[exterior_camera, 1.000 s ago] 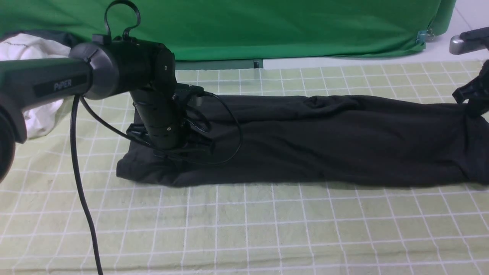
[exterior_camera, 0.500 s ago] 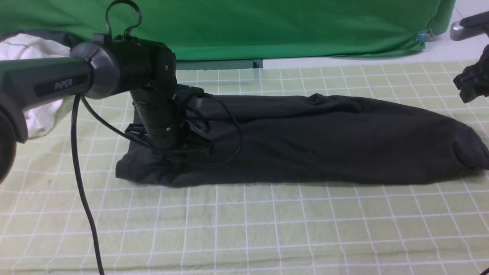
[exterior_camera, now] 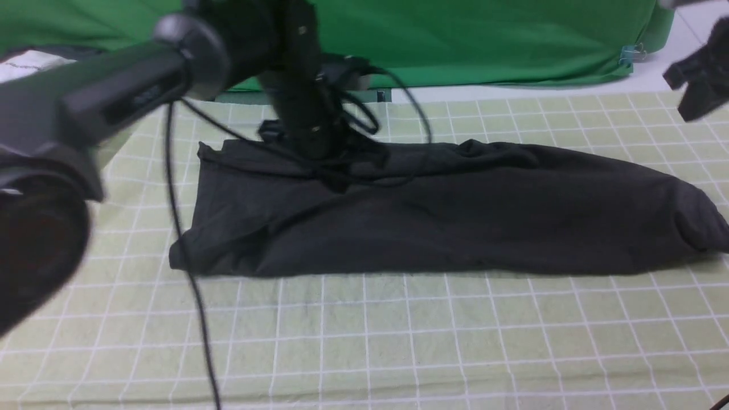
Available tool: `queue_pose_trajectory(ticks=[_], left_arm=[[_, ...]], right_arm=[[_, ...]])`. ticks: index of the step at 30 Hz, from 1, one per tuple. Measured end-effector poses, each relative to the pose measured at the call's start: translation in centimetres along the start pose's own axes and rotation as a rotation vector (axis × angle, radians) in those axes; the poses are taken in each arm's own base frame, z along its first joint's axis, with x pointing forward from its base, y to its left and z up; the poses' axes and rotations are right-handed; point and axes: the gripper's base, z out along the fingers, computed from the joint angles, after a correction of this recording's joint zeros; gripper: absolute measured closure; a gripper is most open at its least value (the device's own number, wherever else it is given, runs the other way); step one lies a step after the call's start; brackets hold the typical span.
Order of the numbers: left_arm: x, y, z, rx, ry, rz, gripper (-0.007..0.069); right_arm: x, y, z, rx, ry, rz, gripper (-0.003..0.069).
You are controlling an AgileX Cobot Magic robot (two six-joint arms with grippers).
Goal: Fold a long-sleeved shirt over a green coffee tablecloth.
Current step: 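Pull the folded dark garment lengthwise by its ends to straighten it flat on the table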
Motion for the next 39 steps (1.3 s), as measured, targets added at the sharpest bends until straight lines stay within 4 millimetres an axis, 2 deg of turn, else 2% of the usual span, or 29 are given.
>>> queue_pose_trajectory(ticks=[2, 3, 9, 14, 21, 28, 30, 32, 34, 35, 38, 39], left_arm=[[-1.8, -1.3, 1.1, 0.021, -0.023, 0.029, 0.0613], [-1.9, -1.4, 1.2, 0.022, -0.024, 0.031, 0.0613], [-4.4, -2.5, 4.8, 0.040, -0.034, 0.077, 0.0613], [-5.2, -1.2, 7.6, -0.039, -0.039, 0.049, 0.0613], [-6.3, 0.8, 8.2, -0.097, -0.149, -0.007, 0.0613], [-6.8, 4.5, 7.8, -0.130, -0.220, -0.156, 0.0613], [-6.6, 5.8, 6.6, -0.133, -0.180, -0.159, 0.0613], [-6.4, 5.9, 6.0, -0.135, -0.158, -0.152, 0.0613], [-6.2, 5.7, 4.4, -0.144, -0.119, -0.129, 0.0613], [-6.2, 5.7, 4.2, -0.143, -0.118, -0.126, 0.0613], [-6.3, 5.2, 1.8, -0.145, -0.139, -0.107, 0.0613], [-6.4, 4.9, -0.1, -0.138, -0.169, -0.102, 0.0613]], right_arm=[[0.0, 0.6, -1.8, -0.003, -0.042, -0.008, 0.0652], [0.0, 0.7, -1.9, -0.002, -0.045, -0.008, 0.0652], [0.8, 1.4, -6.5, 0.020, -0.145, -0.016, 0.0652], [1.6, 2.0, -9.3, 0.036, -0.207, -0.023, 0.0655], [2.3, 2.5, -11.7, 0.048, -0.262, -0.025, 0.0655], [2.6, 2.6, -12.4, 0.051, -0.276, -0.025, 0.0655], [2.6, 2.6, -12.4, 0.046, -0.278, -0.009, 0.0655], [2.6, 2.6, -12.2, 0.043, -0.274, 0.002, 0.0655], [2.9, 2.6, -11.4, 0.034, -0.243, 0.012, 0.0655], [3.0, 2.6, -11.3, 0.035, -0.239, 0.012, 0.0655], [3.7, 2.4, -10.0, 0.052, -0.179, 0.015, 0.0655], [4.4, 2.2, -9.0, 0.075, -0.129, 0.017, 0.0655]])
